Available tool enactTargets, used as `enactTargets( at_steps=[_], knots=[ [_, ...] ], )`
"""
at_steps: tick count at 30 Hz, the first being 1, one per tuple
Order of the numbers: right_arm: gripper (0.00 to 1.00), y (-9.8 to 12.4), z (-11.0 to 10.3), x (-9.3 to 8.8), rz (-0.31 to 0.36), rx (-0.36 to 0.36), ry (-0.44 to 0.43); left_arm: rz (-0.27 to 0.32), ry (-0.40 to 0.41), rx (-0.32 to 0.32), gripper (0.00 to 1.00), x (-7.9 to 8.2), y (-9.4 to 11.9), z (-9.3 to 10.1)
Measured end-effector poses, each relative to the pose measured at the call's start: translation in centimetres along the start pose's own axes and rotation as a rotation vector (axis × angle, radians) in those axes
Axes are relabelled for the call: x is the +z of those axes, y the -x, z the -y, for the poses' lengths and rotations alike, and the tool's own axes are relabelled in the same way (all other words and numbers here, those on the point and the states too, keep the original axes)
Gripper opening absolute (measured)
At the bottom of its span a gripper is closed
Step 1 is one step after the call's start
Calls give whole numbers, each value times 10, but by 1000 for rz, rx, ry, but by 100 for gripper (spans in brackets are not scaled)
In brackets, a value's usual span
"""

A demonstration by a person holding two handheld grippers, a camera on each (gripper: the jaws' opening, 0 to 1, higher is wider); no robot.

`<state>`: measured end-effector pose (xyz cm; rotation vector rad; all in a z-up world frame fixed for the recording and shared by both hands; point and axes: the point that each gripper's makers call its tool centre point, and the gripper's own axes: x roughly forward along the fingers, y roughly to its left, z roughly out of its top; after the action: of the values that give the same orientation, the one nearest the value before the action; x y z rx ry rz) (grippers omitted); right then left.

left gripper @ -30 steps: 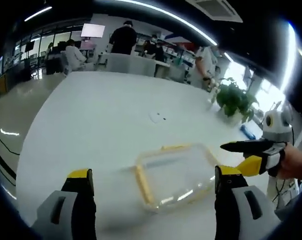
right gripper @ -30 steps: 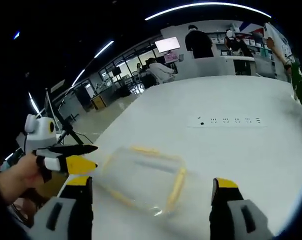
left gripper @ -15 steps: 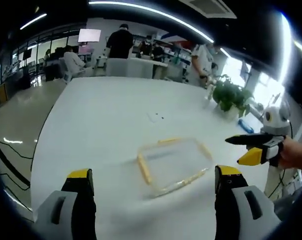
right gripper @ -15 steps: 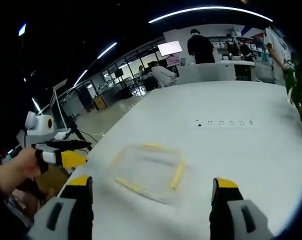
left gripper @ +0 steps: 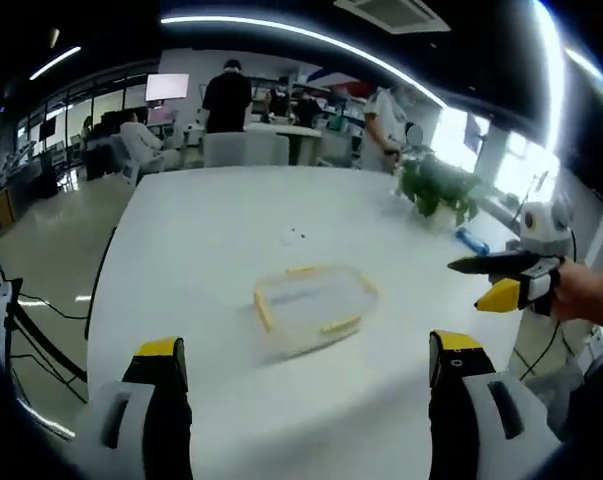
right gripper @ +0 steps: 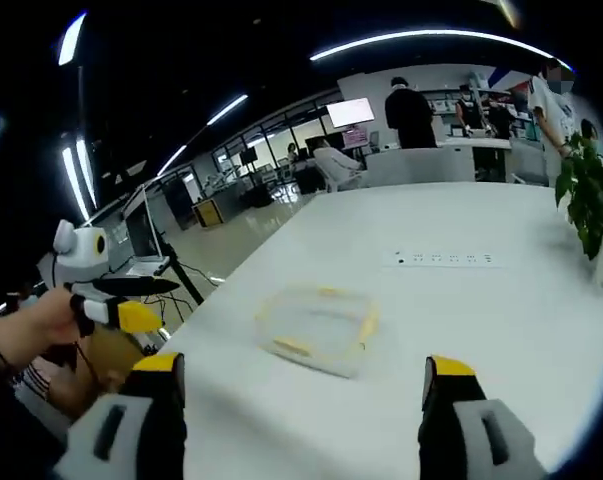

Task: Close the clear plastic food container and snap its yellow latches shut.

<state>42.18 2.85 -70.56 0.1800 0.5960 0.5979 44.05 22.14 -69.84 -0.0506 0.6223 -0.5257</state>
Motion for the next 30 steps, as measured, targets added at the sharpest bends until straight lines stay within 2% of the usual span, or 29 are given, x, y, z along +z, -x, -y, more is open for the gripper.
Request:
enactTargets(
  at_steps=[6,13,16,25,30],
  knots=[
    [100,34,-10,-13,14,-3,21,15,15,20,99,-14,37,13],
    [100,73,-10,-42,18,-16,17,3,34,43,99,-48,72,31],
    [100,91,-9,-56,5,-29,50,14,46,54,99,-54,85,38],
    [100,134,0,-94,-28,-44,96,18,32,87,99,-73,109,55],
    [100,152,10,-106,-37,-64,101,21,44,99,99,-80,117,61]
  ],
)
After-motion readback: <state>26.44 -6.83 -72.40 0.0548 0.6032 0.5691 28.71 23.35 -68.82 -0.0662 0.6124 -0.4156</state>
